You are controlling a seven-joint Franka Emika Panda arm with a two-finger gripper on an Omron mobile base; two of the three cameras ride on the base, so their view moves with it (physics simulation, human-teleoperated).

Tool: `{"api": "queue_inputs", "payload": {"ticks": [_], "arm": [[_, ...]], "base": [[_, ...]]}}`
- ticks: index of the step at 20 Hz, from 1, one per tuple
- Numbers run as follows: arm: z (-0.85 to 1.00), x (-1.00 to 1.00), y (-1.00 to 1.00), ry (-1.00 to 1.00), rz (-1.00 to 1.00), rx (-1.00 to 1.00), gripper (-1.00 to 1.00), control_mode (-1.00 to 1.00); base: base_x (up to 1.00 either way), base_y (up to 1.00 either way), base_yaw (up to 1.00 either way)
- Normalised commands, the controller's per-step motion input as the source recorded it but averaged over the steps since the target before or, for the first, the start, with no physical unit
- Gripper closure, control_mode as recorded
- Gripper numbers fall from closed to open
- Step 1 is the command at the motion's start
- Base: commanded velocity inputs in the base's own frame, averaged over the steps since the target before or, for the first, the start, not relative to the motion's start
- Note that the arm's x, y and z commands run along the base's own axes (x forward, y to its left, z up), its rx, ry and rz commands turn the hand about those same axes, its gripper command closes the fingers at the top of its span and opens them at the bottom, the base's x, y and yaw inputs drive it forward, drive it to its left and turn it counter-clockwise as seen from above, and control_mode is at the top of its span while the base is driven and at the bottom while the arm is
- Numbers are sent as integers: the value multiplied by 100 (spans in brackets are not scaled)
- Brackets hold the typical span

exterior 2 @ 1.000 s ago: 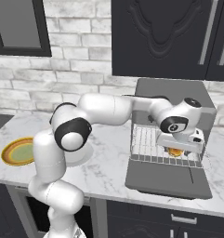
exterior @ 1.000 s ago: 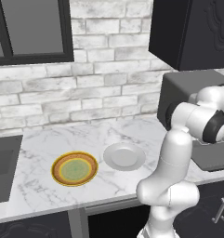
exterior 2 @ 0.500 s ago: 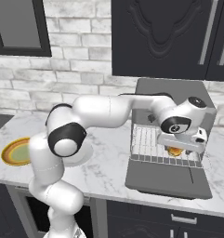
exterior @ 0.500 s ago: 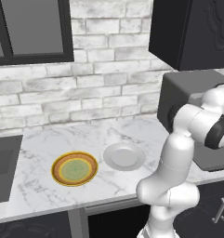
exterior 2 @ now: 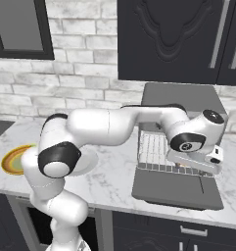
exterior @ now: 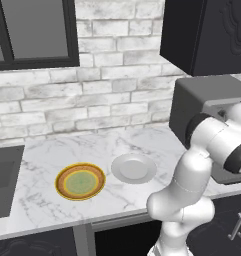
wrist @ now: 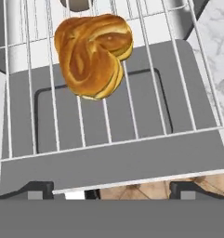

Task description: Open the toaster oven door. Place the bread on the top rack in the toaster oven and place the steak on the bottom rack.

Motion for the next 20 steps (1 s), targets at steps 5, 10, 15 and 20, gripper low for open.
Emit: {"api": "queue_inputs", "payload": {"ticks": [5, 10, 15, 20], "arm": [[-21, -41, 15, 5, -17, -3, -100, -100], [-41, -15, 31, 0, -17, -4, -100, -100], [-39, -3, 26, 0, -15, -5, -100, -100], [-37, 0, 22, -5, -5, -8, -100, -100]], "base": [[0, 0, 0], [0, 0, 0], [0, 0, 0], [0, 0, 0]]}}
